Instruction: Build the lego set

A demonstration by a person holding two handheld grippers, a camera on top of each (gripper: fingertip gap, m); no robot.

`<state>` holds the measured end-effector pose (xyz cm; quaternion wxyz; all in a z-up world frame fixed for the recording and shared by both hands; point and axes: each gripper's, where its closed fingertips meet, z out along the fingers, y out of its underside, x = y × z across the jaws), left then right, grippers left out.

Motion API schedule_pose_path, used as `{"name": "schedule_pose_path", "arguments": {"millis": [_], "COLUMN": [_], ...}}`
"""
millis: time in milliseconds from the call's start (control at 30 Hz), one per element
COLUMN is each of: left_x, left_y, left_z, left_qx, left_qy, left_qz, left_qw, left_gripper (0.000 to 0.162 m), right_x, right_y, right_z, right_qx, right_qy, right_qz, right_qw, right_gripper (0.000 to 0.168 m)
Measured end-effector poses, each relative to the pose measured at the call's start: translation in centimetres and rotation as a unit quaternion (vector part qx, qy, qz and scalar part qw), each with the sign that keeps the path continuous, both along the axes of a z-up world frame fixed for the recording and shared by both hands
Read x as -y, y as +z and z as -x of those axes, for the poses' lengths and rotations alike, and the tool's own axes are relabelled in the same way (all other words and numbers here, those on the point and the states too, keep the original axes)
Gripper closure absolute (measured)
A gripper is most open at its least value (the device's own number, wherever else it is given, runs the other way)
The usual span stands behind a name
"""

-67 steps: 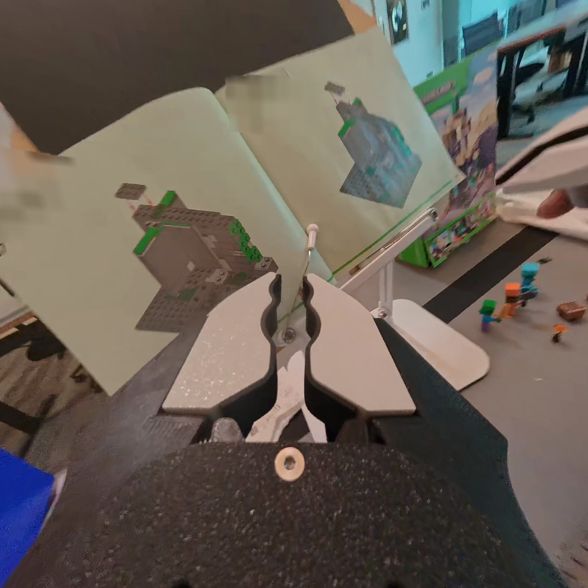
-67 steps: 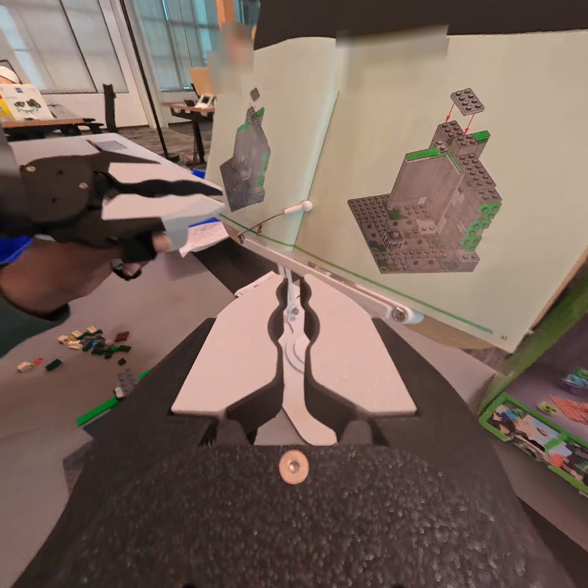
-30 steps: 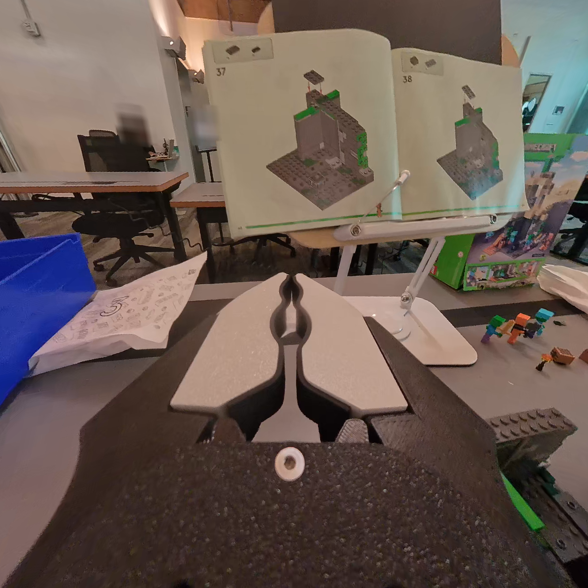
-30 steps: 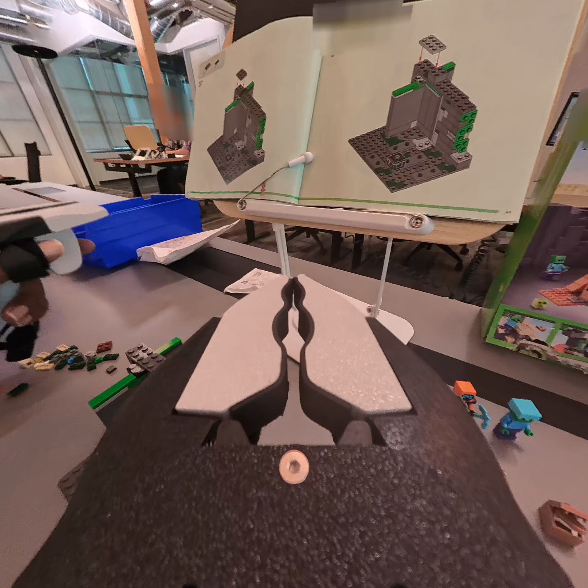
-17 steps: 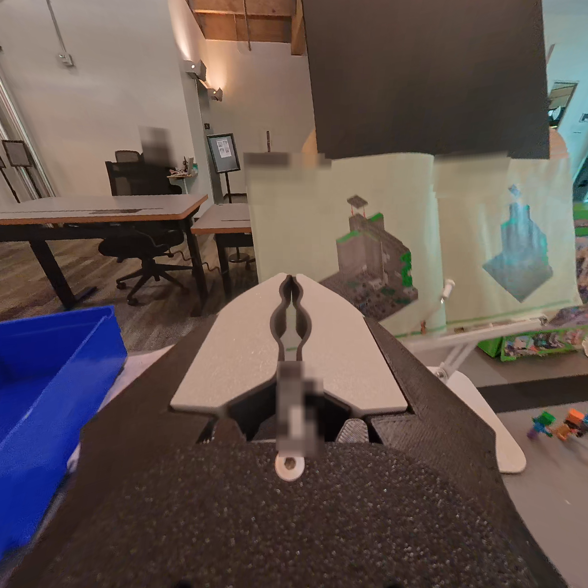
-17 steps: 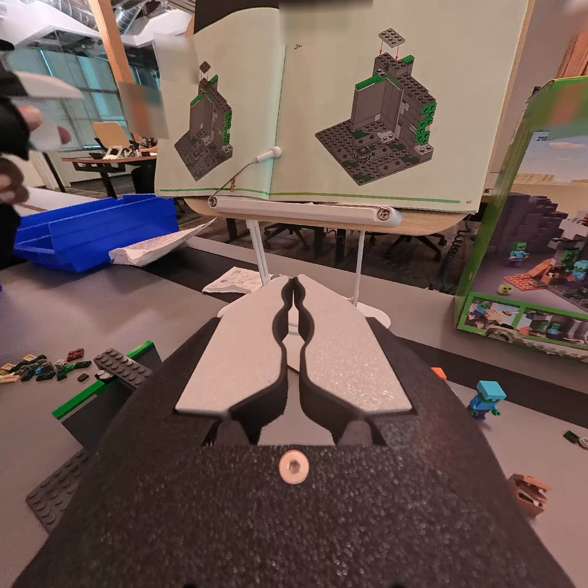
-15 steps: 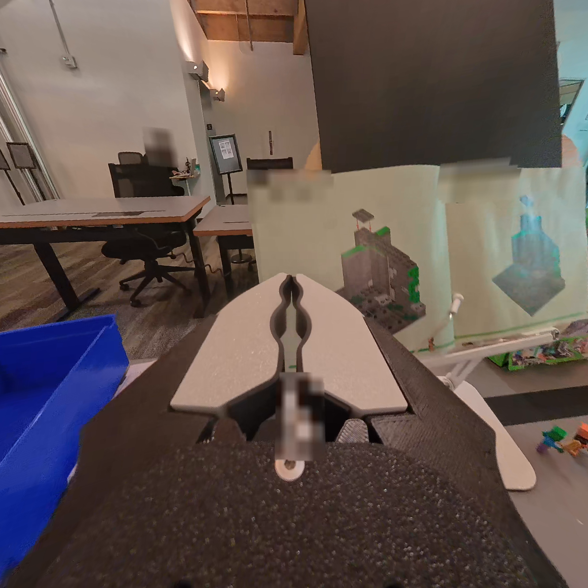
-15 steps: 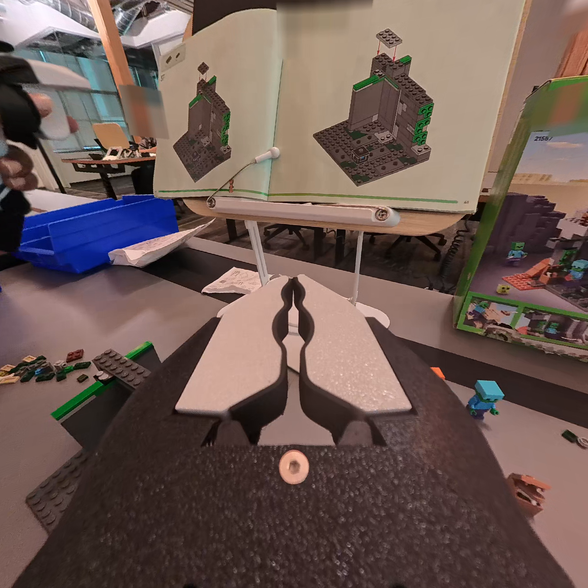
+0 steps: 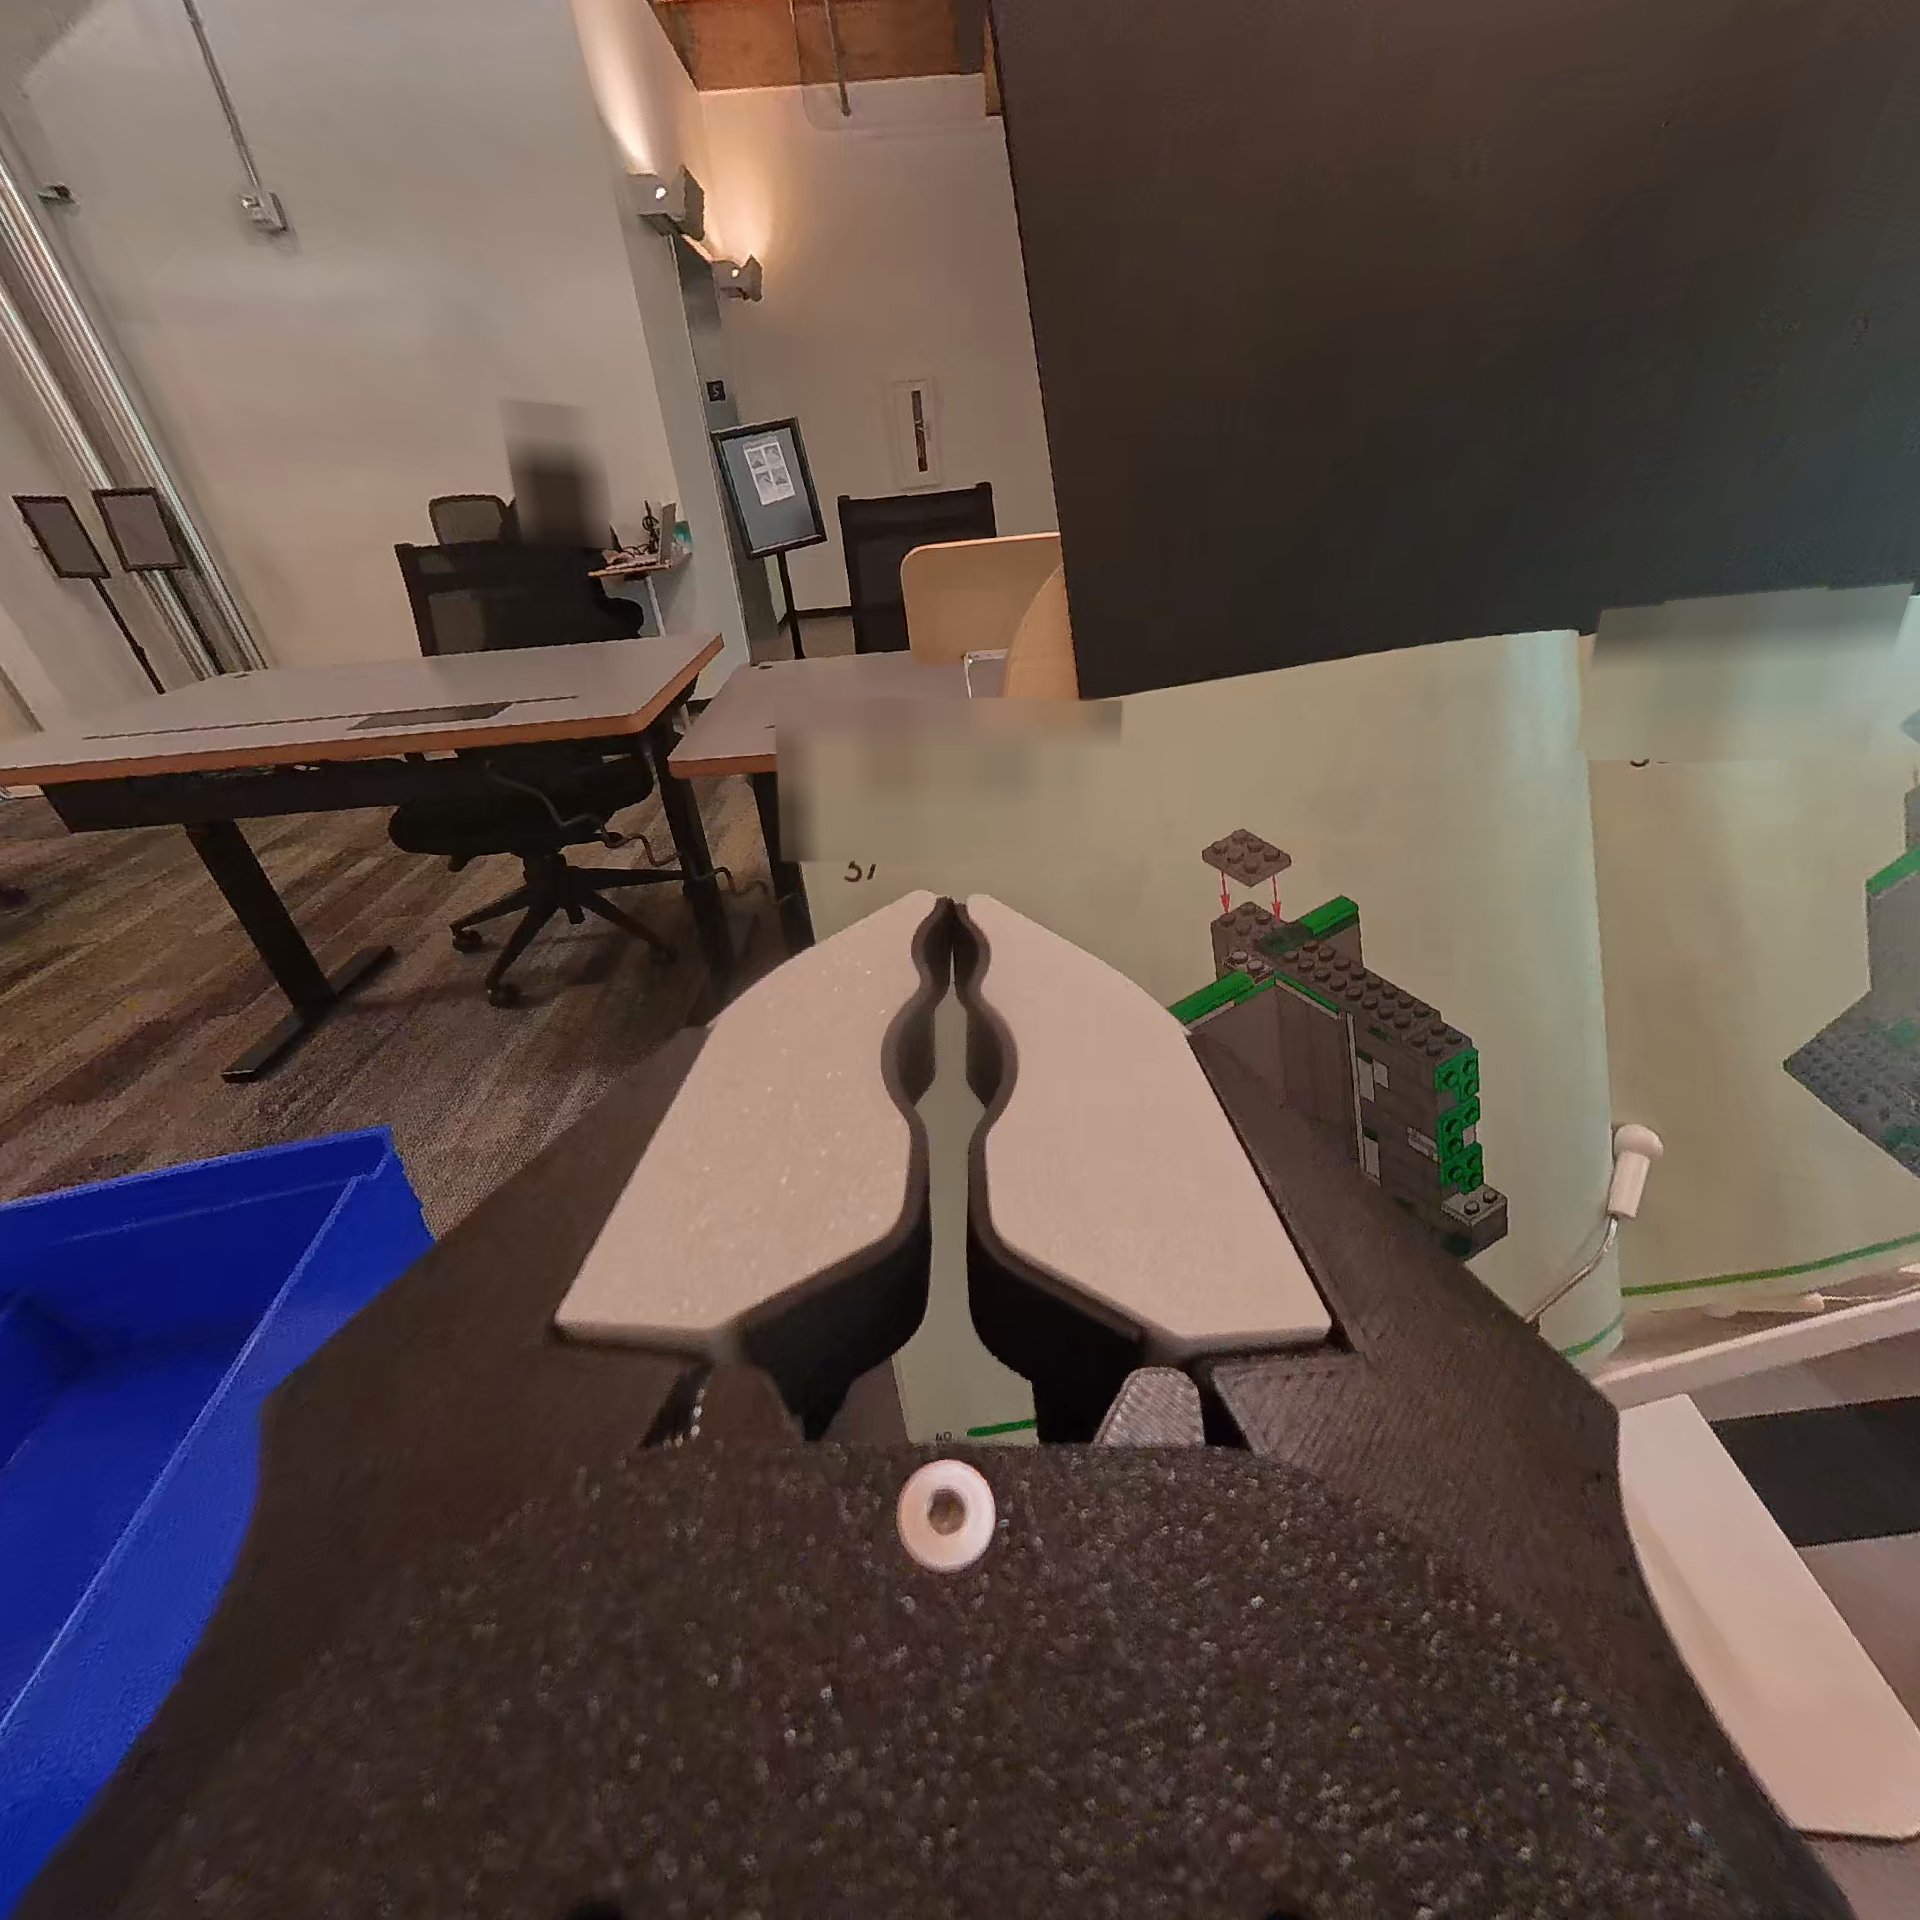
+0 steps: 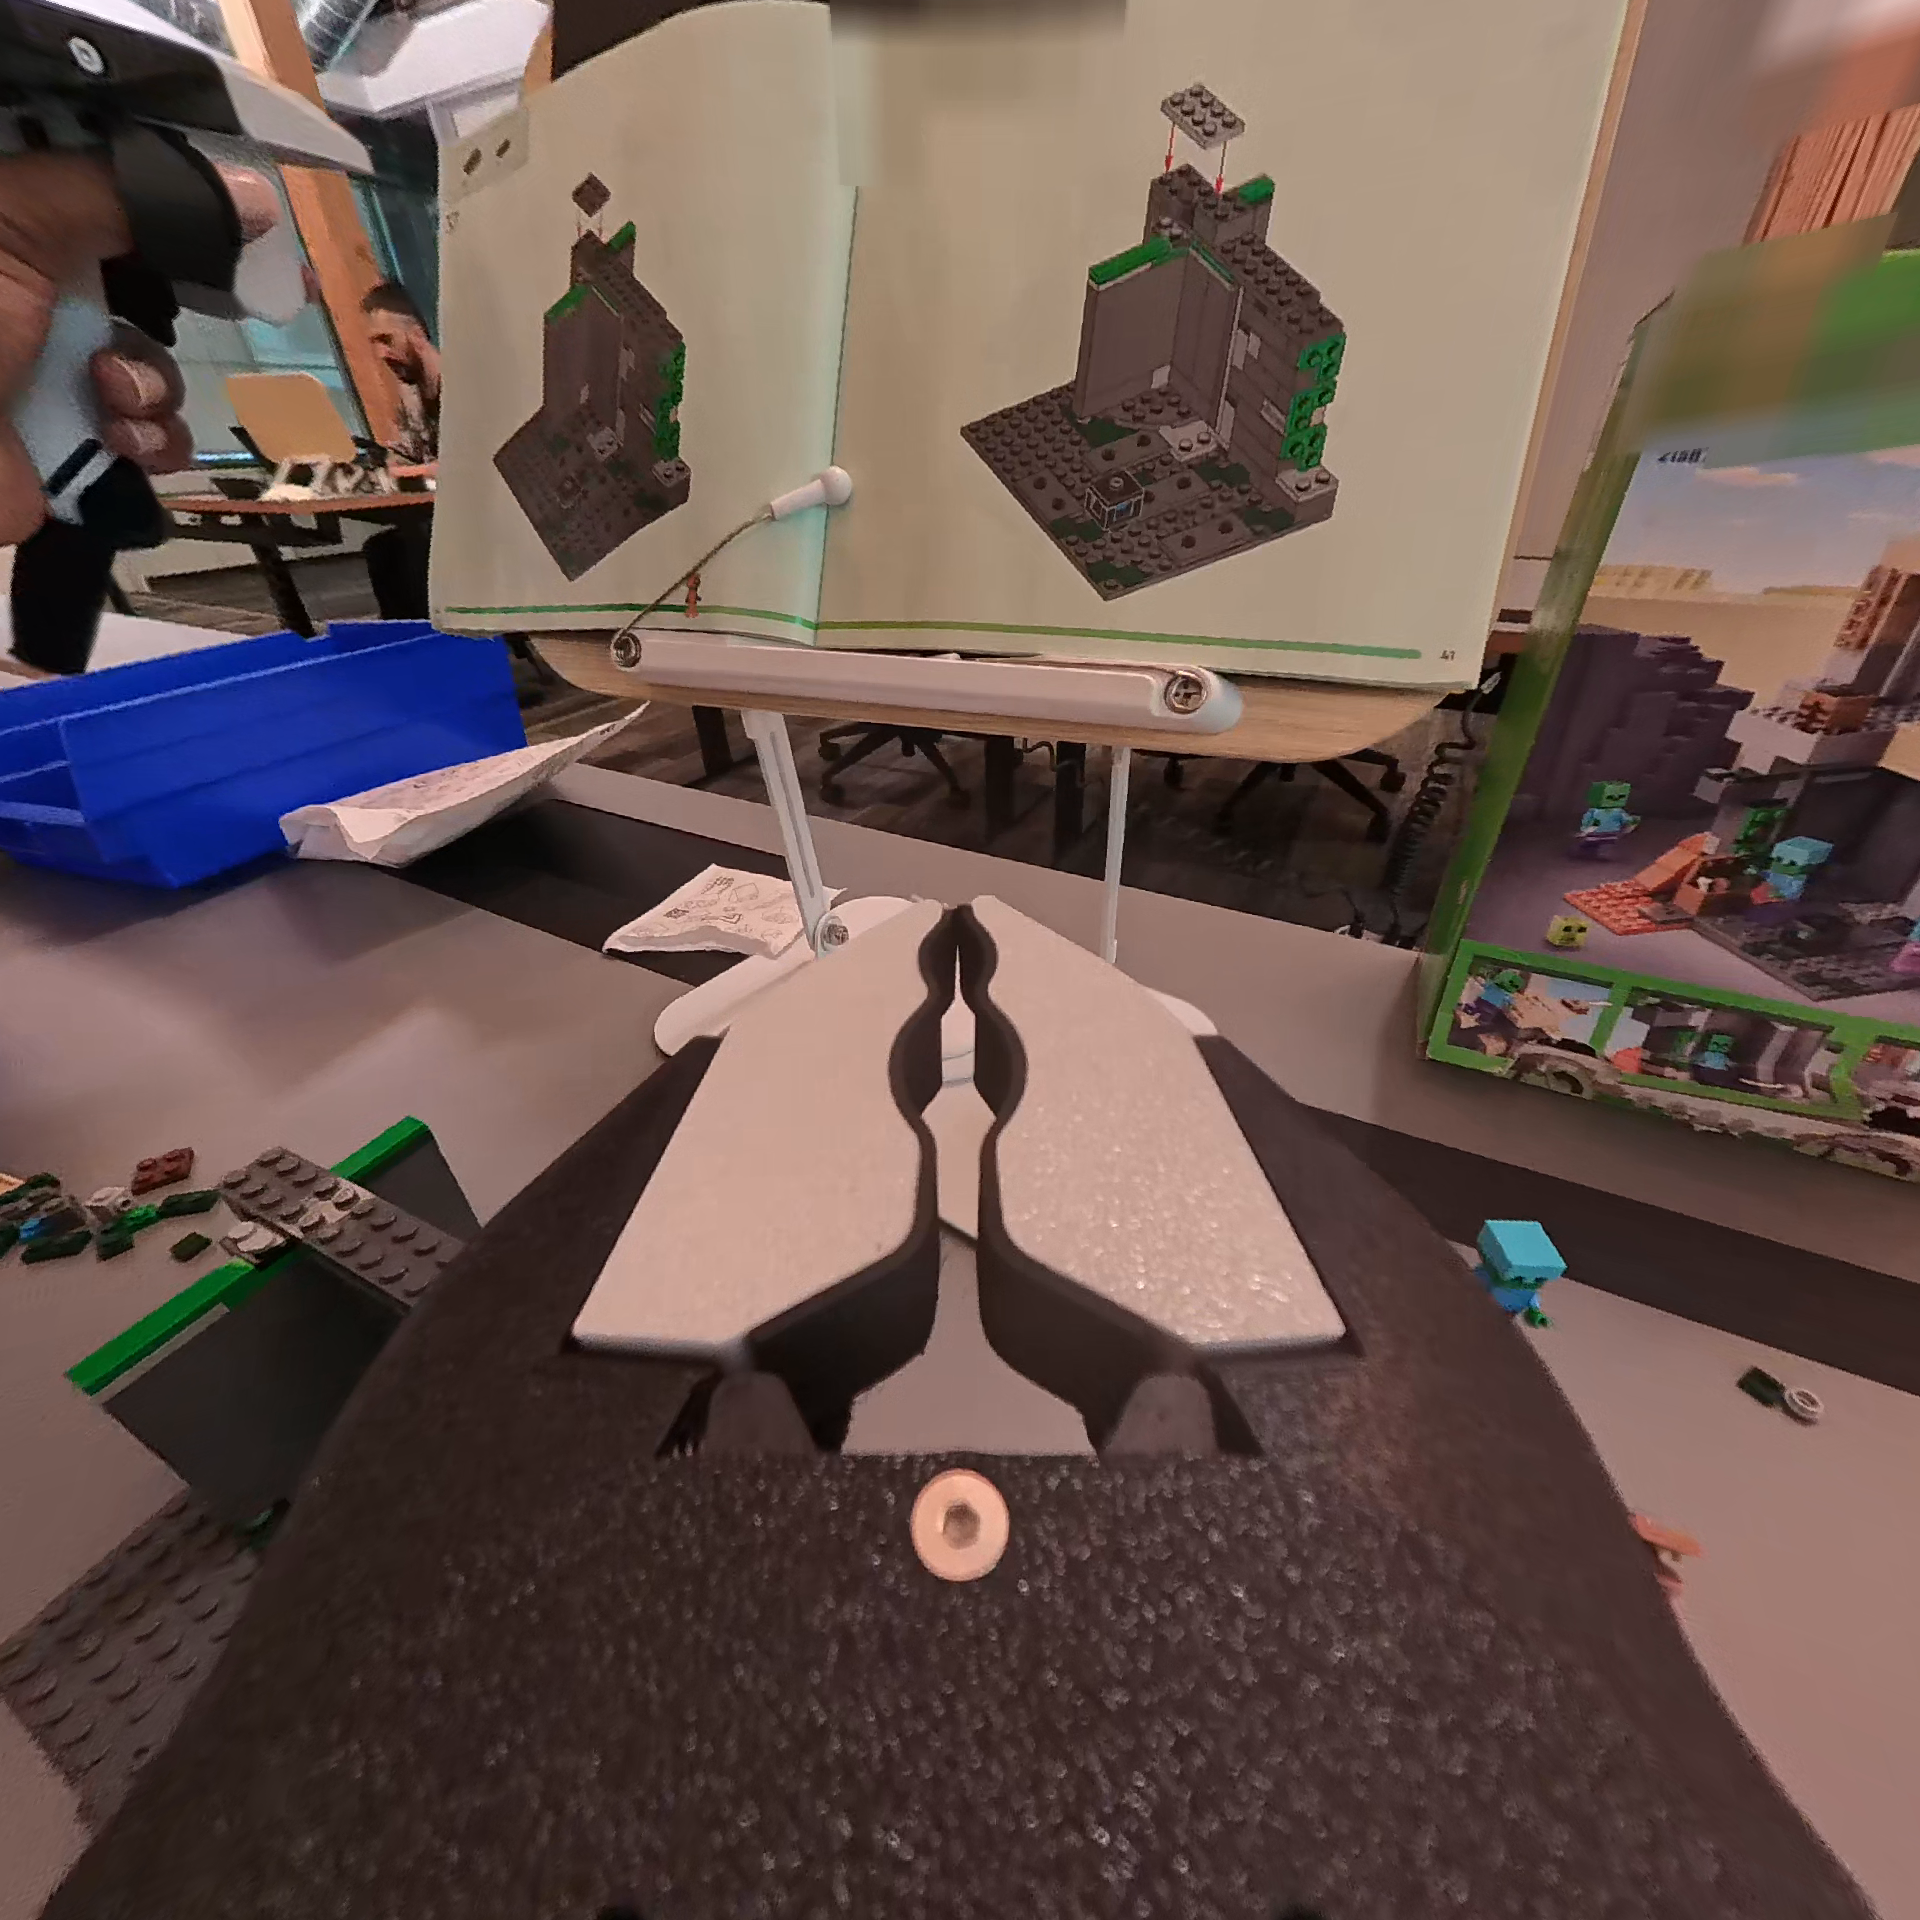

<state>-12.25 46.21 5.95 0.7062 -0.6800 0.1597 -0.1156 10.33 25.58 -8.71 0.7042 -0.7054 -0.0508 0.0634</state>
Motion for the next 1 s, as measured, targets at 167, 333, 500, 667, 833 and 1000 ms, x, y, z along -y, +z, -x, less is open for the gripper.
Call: {"name": "schedule_pose_path", "arguments": {"millis": [167,333,500,667,833,1000], "left_x": [-0.1,0.3,0.4,0.4,-0.1,-0.6], "left_y": [0.3,0.1,0.0,0.0,0.2,0.4], "left_z": [0.0,0.4,0.5,0.1,-0.3,-1.1], "left_qx": [0.003,0.001,-0.013,-0.015,-0.020,-0.024], "left_qy": [0.000,-0.003,0.000,-0.002,0.000,-0.005], "left_qz": [-0.002,0.002,0.002,0.002,0.006,0.003], "left_qw": [1.000,1.000,1.000,1.000,1.000,1.000], "left_gripper": [0.162,0.162,0.162,0.162,0.162,0.162], "right_x": [0.6,1.4,3.1,6.3,6.3,5.7], "right_y": [1.3,2.6,2.7,-0.4,-1.6,-2.1], "right_z": [-0.1,-0.9,-5.8,-11.1,-12.7,-11.6], "right_qx": [0.008,-0.016,-0.007,0.007,0.010,0.039], "right_qy": [-0.010,-0.020,-0.136,-0.221,-0.224,-0.207], "right_qz": [-0.025,-0.025,-0.035,-0.029,-0.019,-0.012], "right_qw": [1.000,0.999,0.990,0.975,0.974,0.977], "right_gripper": [0.168,0.168,0.168,0.168,0.168,0.168]}}
